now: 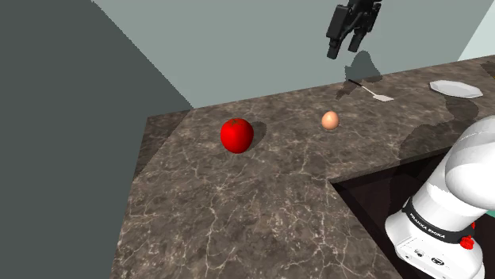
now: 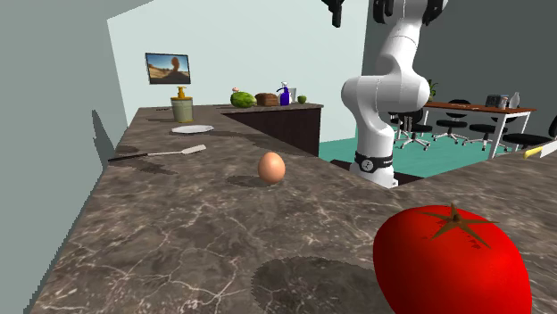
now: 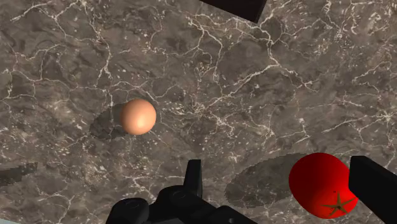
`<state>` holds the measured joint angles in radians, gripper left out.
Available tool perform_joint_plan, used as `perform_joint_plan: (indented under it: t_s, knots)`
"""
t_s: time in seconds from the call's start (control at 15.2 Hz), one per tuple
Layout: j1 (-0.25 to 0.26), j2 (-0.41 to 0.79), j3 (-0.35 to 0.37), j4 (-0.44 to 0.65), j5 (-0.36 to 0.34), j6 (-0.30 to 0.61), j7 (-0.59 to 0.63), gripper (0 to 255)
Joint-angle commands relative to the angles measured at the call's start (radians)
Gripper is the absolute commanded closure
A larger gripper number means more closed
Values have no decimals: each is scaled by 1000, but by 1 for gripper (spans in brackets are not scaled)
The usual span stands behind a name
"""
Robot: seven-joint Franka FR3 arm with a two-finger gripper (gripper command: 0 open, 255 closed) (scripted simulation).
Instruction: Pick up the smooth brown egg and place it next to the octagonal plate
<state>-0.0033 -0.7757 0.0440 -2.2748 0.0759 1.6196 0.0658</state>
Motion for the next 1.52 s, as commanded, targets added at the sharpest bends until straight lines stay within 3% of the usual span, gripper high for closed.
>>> perform_joint_plan:
  t_s: [0.0,0.73,1.45]
  knots:
    - [0,0,0,0,0,0,0,0]
    - [-75,42,-184,-273,4,308,-118,0]
    - [-100,281,-403,-410,83,649,-307,0]
